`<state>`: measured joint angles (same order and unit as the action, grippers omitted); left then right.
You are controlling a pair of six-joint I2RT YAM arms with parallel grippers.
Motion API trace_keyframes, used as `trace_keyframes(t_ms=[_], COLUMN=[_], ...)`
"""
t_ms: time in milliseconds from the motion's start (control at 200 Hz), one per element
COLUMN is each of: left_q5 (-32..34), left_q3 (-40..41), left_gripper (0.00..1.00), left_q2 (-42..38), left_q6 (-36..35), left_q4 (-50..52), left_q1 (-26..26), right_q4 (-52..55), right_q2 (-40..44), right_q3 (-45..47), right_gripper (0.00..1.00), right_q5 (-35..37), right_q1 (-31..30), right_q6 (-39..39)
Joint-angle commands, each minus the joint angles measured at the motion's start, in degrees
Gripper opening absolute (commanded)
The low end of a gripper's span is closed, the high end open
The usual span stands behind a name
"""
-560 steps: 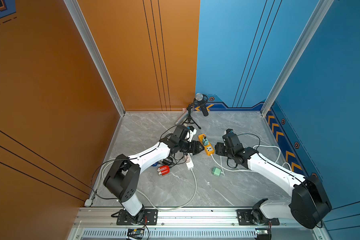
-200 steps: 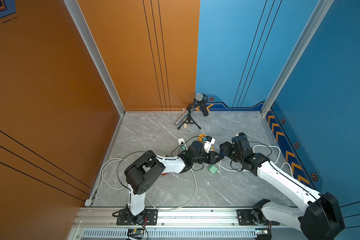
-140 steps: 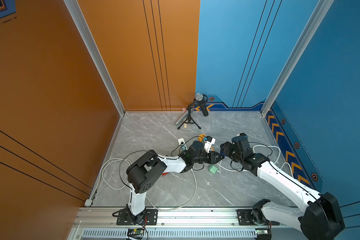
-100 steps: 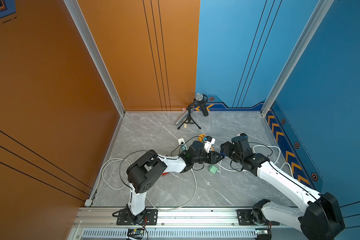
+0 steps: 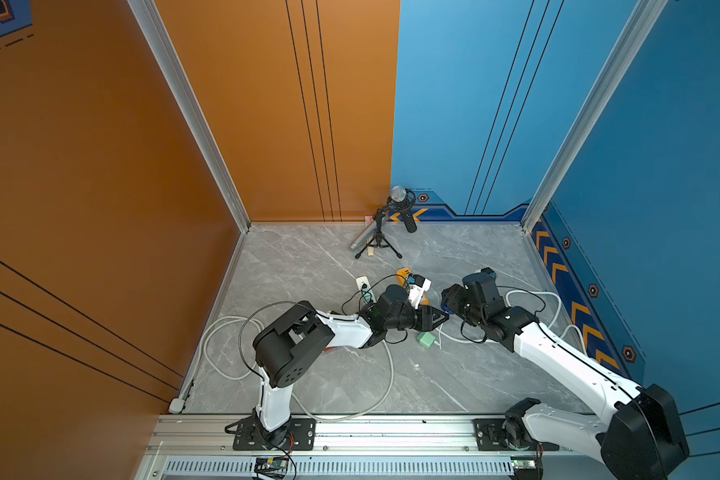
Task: Unplug the electric shaver
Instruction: Remove the charging cable from the electric shaver.
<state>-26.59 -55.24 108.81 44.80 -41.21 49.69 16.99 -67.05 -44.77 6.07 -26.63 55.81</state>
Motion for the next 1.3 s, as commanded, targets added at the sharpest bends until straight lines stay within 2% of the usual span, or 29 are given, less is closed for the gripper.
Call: trace_keyframes(t_ms=[0, 565, 1066, 1296], left_q5=[2.48, 1.78, 3.22, 3.34], left_q3=[1.36, -3.27, -3.38, -3.34], left_gripper=[0.48, 0.58, 0.29, 0.16], left_q2=[-1.94, 1.57, 2.40, 2.30], left_q6=[-1.80, -2.22, -1.87, -1.75], left_q4=[0.35, 0.36, 0.43, 0.35], left_q1=[0.46, 1.44, 1.74, 1.67], right_q4=[1.59, 1.55, 1.55, 1.55], right_q2=[-0.50, -0.76, -0.70, 0.14], right_q3=[-1.01, -1.20, -1.22, -0.62], right_gripper=[0.48, 0.48, 0.46, 0.45], right_q5=[0.89, 2.07, 3.25, 5.92], right_q1=[0.64, -0.74, -1.13, -1.42], right_q6=[0.68, 2.27, 3.33, 4.52])
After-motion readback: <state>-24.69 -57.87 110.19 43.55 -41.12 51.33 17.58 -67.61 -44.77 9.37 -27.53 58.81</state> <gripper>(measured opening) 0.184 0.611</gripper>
